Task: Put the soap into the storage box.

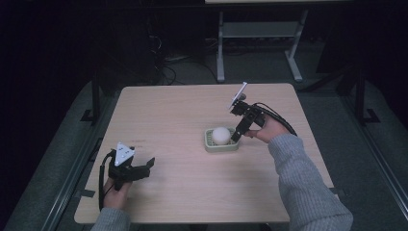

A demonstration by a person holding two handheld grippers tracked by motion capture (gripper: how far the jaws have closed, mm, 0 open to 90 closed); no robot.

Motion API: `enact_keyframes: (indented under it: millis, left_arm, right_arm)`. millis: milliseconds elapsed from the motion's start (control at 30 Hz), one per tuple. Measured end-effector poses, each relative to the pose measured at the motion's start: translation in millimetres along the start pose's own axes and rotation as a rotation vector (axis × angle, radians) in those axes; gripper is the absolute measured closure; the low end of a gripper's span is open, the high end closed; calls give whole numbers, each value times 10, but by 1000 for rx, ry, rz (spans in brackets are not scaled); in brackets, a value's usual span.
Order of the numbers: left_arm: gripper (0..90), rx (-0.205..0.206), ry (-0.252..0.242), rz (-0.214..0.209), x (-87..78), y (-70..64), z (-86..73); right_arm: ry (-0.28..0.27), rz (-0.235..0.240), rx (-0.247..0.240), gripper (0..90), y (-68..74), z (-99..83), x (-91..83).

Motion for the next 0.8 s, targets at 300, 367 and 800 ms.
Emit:
enact_keyframes:
  millis: [300,367,800]
  left_arm:
    - [149,-1,-1,0,-2,4,1]
    - [148,-1,-2,0,-4,3,1]
    - [148,3,-3,-1,1,-4,4]
  right_arm:
    - [-1,0,12,224,5,-76,-32]
    - [-7,0,7,224,-4,-90,-36]
    - [-19,0,19,224,-5,-240,-61]
Point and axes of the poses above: each handheld gripper's, and its own axes: x roughly forward along the jaws, z roughly out of its top, y roughly to its left, the point moved 10 cm from there along x, roughly forward along the jaws, and after that the axes turned 5 degrees about z, right-handed, at the moved point
